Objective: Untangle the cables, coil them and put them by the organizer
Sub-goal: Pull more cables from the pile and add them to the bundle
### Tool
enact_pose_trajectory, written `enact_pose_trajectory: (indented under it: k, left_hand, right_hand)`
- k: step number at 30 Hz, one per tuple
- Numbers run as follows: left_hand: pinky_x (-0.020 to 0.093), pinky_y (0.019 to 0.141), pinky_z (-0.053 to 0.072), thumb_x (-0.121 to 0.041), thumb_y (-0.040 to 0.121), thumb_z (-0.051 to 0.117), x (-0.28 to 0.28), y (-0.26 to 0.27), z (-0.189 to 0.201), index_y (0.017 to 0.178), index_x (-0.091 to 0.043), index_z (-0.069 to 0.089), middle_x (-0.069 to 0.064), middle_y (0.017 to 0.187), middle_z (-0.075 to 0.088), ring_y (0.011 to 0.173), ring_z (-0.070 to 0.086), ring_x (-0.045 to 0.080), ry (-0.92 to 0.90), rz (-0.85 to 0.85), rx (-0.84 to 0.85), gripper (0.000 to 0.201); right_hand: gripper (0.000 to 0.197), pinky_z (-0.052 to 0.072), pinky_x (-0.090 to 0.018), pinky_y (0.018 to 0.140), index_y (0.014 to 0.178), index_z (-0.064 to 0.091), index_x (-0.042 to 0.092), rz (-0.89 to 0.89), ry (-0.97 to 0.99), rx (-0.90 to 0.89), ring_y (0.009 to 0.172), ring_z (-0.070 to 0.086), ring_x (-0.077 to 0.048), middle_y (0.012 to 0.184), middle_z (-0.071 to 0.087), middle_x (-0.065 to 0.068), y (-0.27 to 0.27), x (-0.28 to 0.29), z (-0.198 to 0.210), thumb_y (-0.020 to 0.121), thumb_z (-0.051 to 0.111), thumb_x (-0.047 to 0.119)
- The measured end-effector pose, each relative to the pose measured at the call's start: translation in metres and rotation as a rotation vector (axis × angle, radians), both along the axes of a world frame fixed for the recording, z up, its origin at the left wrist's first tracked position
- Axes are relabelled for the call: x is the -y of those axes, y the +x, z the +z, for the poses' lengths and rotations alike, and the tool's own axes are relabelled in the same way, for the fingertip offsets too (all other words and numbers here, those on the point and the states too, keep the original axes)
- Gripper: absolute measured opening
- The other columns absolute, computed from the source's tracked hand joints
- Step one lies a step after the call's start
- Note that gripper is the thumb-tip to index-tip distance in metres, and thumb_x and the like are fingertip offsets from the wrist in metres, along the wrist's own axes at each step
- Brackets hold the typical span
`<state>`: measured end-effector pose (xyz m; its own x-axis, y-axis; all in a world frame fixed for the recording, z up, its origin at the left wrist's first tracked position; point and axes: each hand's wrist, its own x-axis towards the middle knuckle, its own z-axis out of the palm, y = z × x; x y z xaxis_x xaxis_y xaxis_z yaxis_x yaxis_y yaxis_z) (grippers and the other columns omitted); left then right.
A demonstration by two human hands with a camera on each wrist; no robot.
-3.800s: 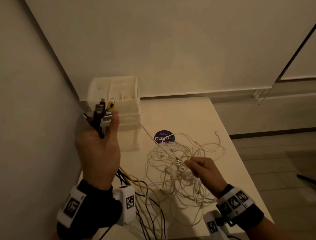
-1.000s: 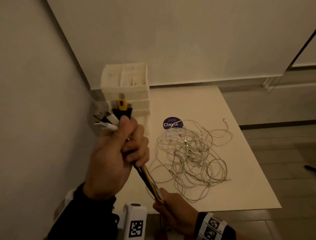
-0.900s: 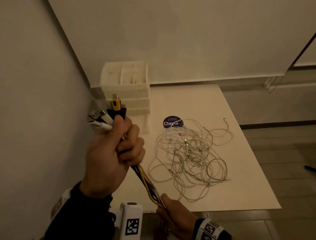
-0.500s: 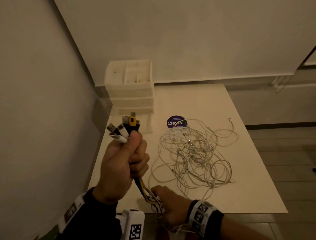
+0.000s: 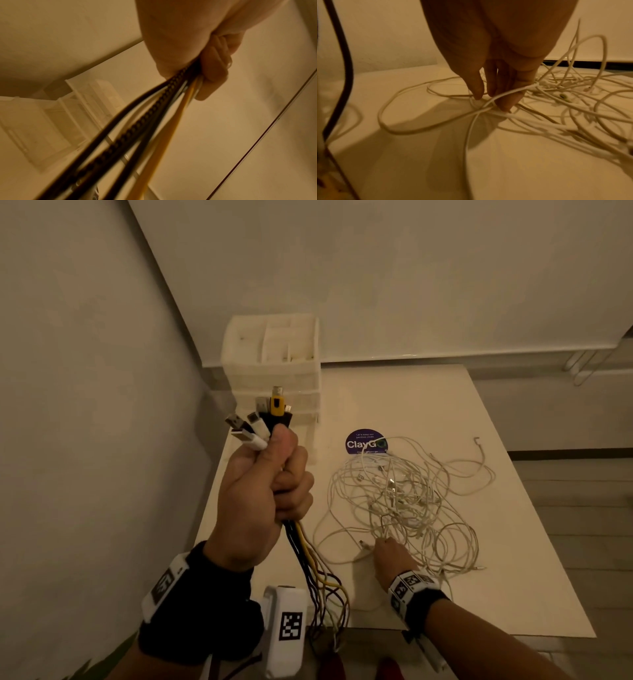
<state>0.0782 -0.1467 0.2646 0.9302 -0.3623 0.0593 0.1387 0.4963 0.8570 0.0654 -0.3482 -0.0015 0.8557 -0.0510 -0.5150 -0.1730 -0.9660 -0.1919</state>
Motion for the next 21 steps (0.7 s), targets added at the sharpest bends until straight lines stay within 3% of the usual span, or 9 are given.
enact_pose_trajectory:
  k: [7,9,11,12,15,18,21]
  left_hand:
    - [0.019,0.038,0.012,-0.035,0.092,0.043,0.006,0.006,-0.001,0.069,-0.012,0.018,-0.006,0.048,0.027,0.037,0.018,0.004,0.035,-0.008,0.015,0.041]
    - [0.019,0.039,0.012,-0.035,0.092,0.043,0.007,0.009,-0.001,0.069,-0.011,0.018,-0.006,0.049,0.026,0.037,0.017,0.005,0.046,-0.009,0.021,0.042]
    - [0.019,0.039,0.011,-0.035,0.093,0.042,0.008,0.011,-0.001,0.069,-0.011,0.018,-0.005,0.049,0.026,0.037,0.017,0.006,0.066,0.0,0.036,0.042]
    - [0.019,0.039,0.012,-0.035,0.093,0.042,0.01,0.013,0.0,0.068,-0.011,0.018,-0.005,0.05,0.026,0.038,0.017,0.006,0.076,0.007,0.044,0.042]
    - [0.016,0.037,0.02,-0.037,0.094,0.041,0.017,0.017,0.0,0.068,-0.012,0.021,-0.003,0.053,0.024,0.036,0.02,0.007,0.093,0.036,0.063,0.041]
    - [0.017,0.036,0.026,-0.038,0.095,0.041,0.028,0.02,0.0,0.067,-0.012,0.026,0.0,0.056,0.022,0.034,0.023,0.008,0.113,0.033,0.102,0.041]
    - [0.017,0.037,0.022,-0.038,0.095,0.04,0.036,0.023,0.002,0.066,-0.011,0.024,0.001,0.056,0.022,0.036,0.021,0.009,0.135,0.013,0.14,0.043]
  right_hand:
    - [0.028,0.048,-0.032,0.085,0.12,0.051,0.003,-0.147,0.061,-0.074,0.112,0.057,-0.03,0.124,0.053,-0.016,0.013,0.003,0.016,0.094,0.046,0.012]
    - [0.012,0.047,-0.031,0.072,0.094,0.058,0.006,-0.253,0.142,-0.066,0.09,0.06,-0.026,0.095,0.058,-0.011,0.027,0.01,0.032,0.09,0.051,0.015]
    - [0.02,0.044,-0.028,0.056,0.065,0.049,0.01,-0.382,0.288,-0.031,0.061,0.054,-0.022,0.065,0.049,-0.008,0.042,0.023,0.049,0.084,0.055,0.015]
    - [0.022,0.046,-0.028,0.052,0.063,0.049,0.008,-0.469,0.397,0.002,0.054,0.054,-0.022,0.06,0.05,-0.009,0.048,0.03,0.061,0.083,0.055,0.014]
    - [0.019,0.056,-0.034,0.054,0.074,0.056,0.001,-0.663,0.636,0.056,0.052,0.064,-0.026,0.063,0.06,-0.015,0.058,0.046,0.094,0.088,0.05,0.012]
    - [0.025,0.054,-0.027,0.05,0.07,0.059,0.002,-0.46,0.486,0.075,0.052,0.067,-0.022,0.064,0.069,-0.016,0.062,0.057,0.113,0.09,0.046,0.012]
    - [0.016,0.058,-0.035,0.067,0.085,0.061,0.009,-0.319,0.275,0.252,0.074,0.07,-0.028,0.084,0.073,-0.015,0.072,0.068,0.127,0.089,0.046,0.014]
